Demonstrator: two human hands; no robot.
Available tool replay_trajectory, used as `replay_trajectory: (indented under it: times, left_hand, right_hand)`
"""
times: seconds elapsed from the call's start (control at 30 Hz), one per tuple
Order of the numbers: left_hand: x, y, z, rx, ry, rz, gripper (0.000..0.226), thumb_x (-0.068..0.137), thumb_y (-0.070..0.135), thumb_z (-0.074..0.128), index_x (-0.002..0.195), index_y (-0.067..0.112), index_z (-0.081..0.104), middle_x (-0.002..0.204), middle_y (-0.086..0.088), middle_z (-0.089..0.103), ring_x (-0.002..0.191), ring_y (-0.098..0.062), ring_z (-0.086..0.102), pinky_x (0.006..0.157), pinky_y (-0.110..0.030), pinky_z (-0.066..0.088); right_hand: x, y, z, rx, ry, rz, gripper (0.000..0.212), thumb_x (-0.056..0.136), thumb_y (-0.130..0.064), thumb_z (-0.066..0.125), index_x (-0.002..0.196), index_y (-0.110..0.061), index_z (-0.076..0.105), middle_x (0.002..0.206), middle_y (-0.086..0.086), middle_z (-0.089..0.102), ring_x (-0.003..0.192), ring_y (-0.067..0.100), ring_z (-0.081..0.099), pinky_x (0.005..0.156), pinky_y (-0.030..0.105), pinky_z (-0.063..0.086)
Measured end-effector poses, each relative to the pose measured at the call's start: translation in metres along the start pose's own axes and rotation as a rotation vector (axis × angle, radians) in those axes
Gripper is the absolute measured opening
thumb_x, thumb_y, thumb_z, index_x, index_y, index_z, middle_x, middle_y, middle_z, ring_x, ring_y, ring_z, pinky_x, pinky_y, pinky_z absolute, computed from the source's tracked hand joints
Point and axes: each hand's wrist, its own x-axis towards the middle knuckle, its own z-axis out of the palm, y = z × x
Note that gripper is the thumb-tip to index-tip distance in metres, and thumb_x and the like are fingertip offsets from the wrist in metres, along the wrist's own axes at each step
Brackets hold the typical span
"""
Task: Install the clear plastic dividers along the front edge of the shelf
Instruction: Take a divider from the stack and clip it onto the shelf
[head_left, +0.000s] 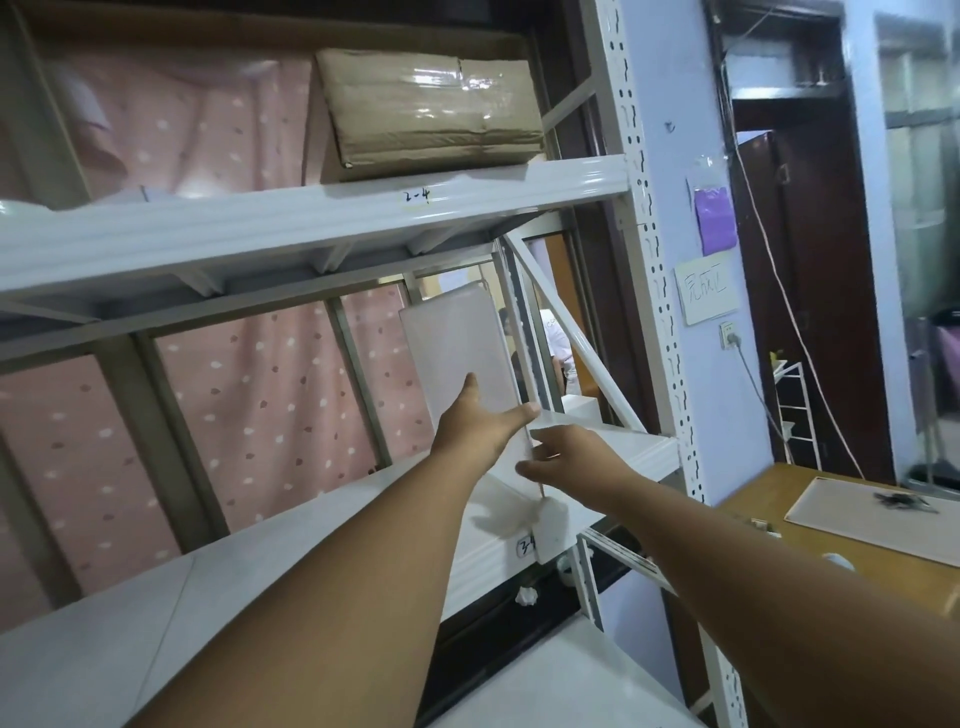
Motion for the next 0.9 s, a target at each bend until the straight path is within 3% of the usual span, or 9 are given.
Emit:
replay_trajectory:
  times: [0.1,0.2,0.27,0.47,0.63,0.8,0.9]
  left_hand:
    - [-0.006,-0.01,-0.019,0.022,0.006,-0.004,0.127,0.069,0.079,0.078,0.169,0.03,0.016,0.174,-0.002,0.033,0.156,-0.033,0.037,0.119,-0.046,0.039]
    - [-0.015,-0.021,-0.048,0.006,-0.021,0.014,0.11,0.075,0.069,0.081,0.165,0.025,0.034,0.167,-0.004,0.047,0.147,-0.032,0.05,0.121,-0.047,0.042]
    - [-0.026,-0.029,-0.068,0.063,-0.033,0.026,0.1,0.076,0.066,0.082,0.158,0.024,0.043,0.158,-0.002,0.057,0.138,-0.031,0.058,0.116,-0.047,0.048]
    - [-0.066,-0.067,-0.121,0.324,-0.098,0.05,0.106,0.081,0.062,0.08,0.166,0.025,0.03,0.169,-0.006,0.042,0.149,-0.033,0.047,0.119,-0.047,0.044]
    - [-0.087,-0.09,-0.163,0.333,-0.113,0.068,0.091,0.08,0.062,0.082,0.157,0.032,0.045,0.162,-0.001,0.052,0.141,-0.029,0.054,0.114,-0.043,0.049]
    - [-0.099,-0.118,-0.207,0.402,-0.105,0.02,0.114,0.077,0.071,0.078,0.167,0.025,0.026,0.173,-0.004,0.035,0.155,-0.031,0.037,0.122,-0.043,0.038]
    - [-0.105,-0.139,-0.237,0.421,-0.099,-0.031,0.12,0.074,0.073,0.077,0.169,0.026,0.02,0.175,-0.004,0.029,0.157,-0.031,0.034,0.122,-0.045,0.038]
  right_hand:
    - [-0.004,-0.006,-0.004,-0.021,-0.015,0.069,0.086,0.078,-0.049,0.078,0.147,-0.008,0.045,0.145,0.01,0.055,0.129,0.026,0.055,0.103,0.036,0.044]
    - [-0.01,-0.012,-0.009,-0.082,-0.002,0.091,0.096,0.075,-0.055,0.079,0.151,-0.013,0.039,0.154,0.007,0.046,0.137,0.026,0.047,0.108,0.038,0.04]
    - [-0.017,-0.018,-0.013,-0.14,0.0,0.117,0.1,0.073,-0.058,0.079,0.152,-0.014,0.036,0.155,0.007,0.044,0.138,0.027,0.046,0.107,0.038,0.041]
    - [-0.039,-0.048,-0.02,-0.401,-0.019,0.138,0.086,0.07,-0.063,0.078,0.136,-0.014,0.051,0.13,0.007,0.065,0.111,0.025,0.063,0.084,0.033,0.054]
    - [-0.052,-0.082,-0.025,-0.533,-0.018,0.144,0.084,0.071,-0.064,0.076,0.131,-0.01,0.054,0.122,0.011,0.068,0.101,0.028,0.068,0.088,0.045,0.059]
    - [-0.056,-0.124,-0.003,-0.631,-0.051,0.105,0.084,0.074,-0.064,0.073,0.133,-0.009,0.051,0.121,0.012,0.064,0.092,0.024,0.065,0.077,0.038,0.059]
    - [-0.056,-0.152,0.026,-0.657,-0.066,0.064,0.089,0.074,-0.064,0.073,0.138,-0.008,0.046,0.13,0.014,0.06,0.105,0.028,0.061,0.08,0.034,0.053]
